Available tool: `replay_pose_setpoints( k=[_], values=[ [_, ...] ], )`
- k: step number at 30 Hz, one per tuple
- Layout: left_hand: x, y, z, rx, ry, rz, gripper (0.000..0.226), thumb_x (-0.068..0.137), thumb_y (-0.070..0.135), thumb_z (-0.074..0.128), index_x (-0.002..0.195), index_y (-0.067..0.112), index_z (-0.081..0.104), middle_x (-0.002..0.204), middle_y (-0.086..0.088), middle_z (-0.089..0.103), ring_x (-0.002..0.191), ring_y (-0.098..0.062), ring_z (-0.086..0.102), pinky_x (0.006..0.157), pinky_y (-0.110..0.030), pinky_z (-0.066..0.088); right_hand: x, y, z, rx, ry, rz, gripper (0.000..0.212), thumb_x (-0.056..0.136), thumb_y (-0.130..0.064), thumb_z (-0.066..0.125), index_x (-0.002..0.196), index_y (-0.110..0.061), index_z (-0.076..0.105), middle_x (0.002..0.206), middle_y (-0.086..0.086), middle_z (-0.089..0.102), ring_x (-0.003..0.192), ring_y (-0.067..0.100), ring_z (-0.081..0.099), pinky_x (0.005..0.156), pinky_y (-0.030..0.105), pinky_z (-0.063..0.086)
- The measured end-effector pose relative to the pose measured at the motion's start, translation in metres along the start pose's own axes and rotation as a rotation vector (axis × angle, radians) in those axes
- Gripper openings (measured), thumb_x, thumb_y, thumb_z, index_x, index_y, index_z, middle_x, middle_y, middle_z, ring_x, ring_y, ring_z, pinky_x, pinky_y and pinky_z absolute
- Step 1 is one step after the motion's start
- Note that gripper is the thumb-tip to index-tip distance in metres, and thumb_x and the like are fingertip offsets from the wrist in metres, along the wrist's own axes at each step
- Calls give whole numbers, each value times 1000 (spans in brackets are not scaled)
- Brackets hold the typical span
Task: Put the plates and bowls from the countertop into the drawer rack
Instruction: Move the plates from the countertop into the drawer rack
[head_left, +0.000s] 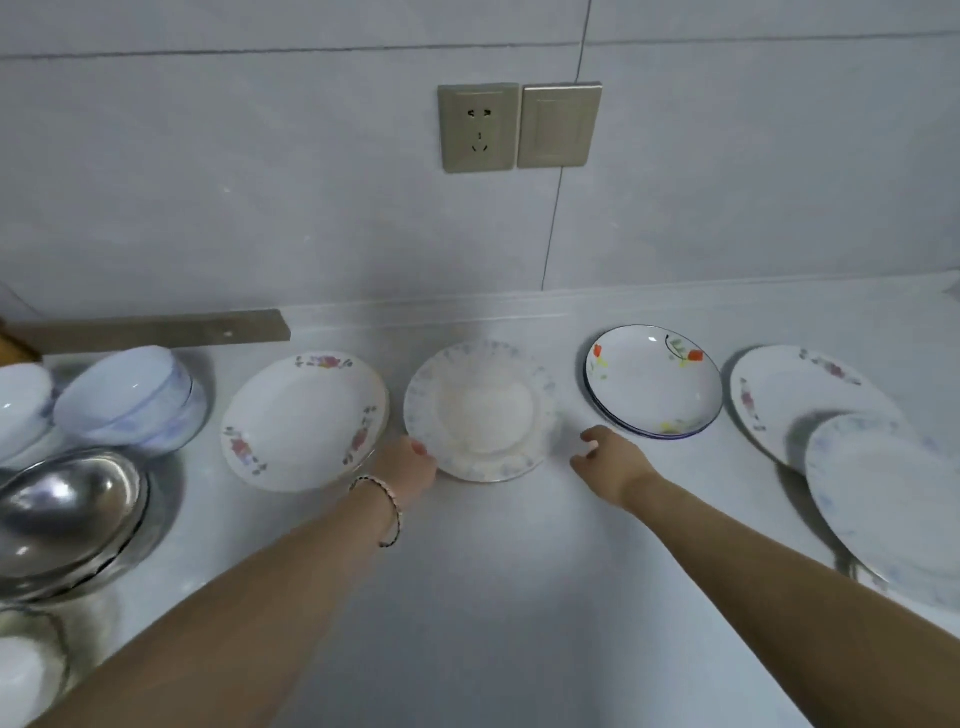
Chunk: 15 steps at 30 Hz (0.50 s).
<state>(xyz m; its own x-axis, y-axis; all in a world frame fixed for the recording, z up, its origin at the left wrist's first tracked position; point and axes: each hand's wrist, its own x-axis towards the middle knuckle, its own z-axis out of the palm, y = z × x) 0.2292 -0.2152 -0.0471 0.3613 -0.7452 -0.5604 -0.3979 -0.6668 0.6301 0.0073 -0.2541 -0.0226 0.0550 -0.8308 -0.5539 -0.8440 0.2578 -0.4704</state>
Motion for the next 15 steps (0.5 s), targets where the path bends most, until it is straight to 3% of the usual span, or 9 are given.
replay_pose_setpoints(
  k=[3,5,7,9,12,15],
  values=[
    [45,4,-4,-8,-26,-55,20,84,7,52,65,8,57,60,-9,51,55,-21,46,53,-24,35,50,-19,8,105,10,113,57,93,-25,49,144,-7,29,140,17,47,127,31,48,102,33,39],
    [68,5,-3,-43,-35,-105,10,84,7,56,88,3,64,66,-8,56,61,-21,51,53,-23,38,77,-26,16,140,18,148,56,93,-25,48,142,-4,29,135,19,50,124,34,49,101,37,40],
    [92,2,2,-97,-47,-176,27,85,2,54,111,-5,59,90,-19,63,84,-29,61,65,-30,48,97,-30,24,170,37,177,48,94,-21,46,136,-1,36,130,21,53,121,35,51,98,39,42],
    [109,-1,7,-114,-46,-211,38,87,-2,50,124,-11,50,119,-27,58,110,-37,59,84,-37,50,112,-33,30,188,31,223,39,93,-15,46,128,1,44,127,21,55,117,35,53,95,37,44],
    [119,-5,11,-183,-5,-236,41,72,4,59,112,-9,58,111,-29,63,99,-38,62,76,-39,51,126,-30,32,271,27,257,33,87,-6,50,119,4,53,117,21,59,110,34,57,90,36,46],
    [113,-7,10,-214,3,-205,29,70,3,59,98,-6,62,98,-22,66,85,-29,60,67,-33,47,124,-22,35,418,55,242,19,80,2,50,96,1,60,92,16,60,84,26,56,73,30,45]
  ],
)
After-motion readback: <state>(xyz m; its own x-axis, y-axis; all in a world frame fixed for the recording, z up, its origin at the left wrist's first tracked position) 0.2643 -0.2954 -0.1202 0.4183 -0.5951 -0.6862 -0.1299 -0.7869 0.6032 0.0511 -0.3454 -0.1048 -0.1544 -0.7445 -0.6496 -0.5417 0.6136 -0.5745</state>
